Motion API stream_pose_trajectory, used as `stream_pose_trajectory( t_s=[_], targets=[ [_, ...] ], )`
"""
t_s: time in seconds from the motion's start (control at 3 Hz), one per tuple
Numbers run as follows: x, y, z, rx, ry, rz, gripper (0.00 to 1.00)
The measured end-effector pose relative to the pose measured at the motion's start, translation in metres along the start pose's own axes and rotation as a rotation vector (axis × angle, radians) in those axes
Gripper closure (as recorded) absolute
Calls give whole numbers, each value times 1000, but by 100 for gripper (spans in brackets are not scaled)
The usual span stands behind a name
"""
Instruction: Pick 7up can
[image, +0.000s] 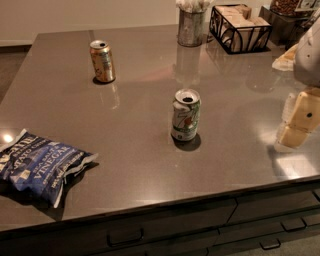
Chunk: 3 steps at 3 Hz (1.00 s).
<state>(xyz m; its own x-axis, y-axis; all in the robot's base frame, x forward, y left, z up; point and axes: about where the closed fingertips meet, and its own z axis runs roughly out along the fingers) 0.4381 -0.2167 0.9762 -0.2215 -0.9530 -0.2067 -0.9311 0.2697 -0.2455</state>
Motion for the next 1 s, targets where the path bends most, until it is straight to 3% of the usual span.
stream_pose_trajectory(
  t_s=[0.67,1.0],
  targets=[
    [-11,-5,8,20,-23,32,0],
    [-35,-8,26,21,-81,48,0]
  ],
)
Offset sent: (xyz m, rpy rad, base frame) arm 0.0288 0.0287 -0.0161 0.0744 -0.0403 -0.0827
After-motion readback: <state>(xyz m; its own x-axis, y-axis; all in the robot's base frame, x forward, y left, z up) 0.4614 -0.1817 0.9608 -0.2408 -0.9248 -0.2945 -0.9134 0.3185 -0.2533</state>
